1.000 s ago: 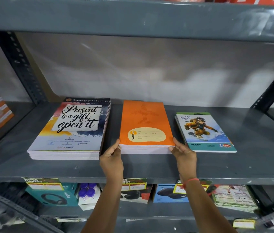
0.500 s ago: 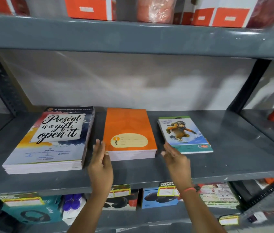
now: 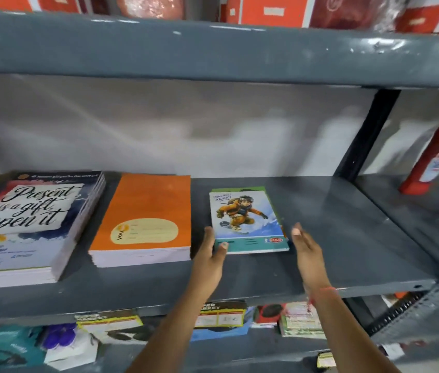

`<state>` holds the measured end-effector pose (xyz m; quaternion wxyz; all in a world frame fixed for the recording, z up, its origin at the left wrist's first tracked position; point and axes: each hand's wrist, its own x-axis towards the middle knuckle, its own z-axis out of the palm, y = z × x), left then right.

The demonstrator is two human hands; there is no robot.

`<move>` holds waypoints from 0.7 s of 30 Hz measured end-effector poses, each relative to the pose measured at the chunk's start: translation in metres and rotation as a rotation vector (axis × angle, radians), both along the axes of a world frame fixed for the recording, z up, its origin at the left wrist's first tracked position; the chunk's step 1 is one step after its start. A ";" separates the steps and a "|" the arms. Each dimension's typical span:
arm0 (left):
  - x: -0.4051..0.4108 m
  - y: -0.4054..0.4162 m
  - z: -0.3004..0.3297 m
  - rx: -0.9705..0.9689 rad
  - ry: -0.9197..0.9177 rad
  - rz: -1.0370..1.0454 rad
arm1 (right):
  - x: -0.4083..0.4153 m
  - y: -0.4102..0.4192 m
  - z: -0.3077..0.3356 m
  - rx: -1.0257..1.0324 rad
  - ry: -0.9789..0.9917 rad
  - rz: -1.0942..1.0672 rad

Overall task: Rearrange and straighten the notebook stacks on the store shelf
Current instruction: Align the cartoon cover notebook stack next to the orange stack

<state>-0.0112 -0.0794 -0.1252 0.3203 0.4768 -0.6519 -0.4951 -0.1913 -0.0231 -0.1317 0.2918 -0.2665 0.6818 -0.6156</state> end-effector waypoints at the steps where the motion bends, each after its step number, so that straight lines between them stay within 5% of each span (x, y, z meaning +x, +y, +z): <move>1: -0.006 -0.002 -0.001 0.017 0.020 0.022 | -0.002 -0.003 0.000 0.011 -0.010 0.065; 13: -0.002 0.002 -0.003 0.147 0.240 -0.005 | -0.031 0.008 -0.004 -0.070 -0.121 0.518; 21: -0.001 0.008 -0.005 0.095 0.195 0.109 | -0.034 0.010 -0.006 -0.059 -0.090 0.523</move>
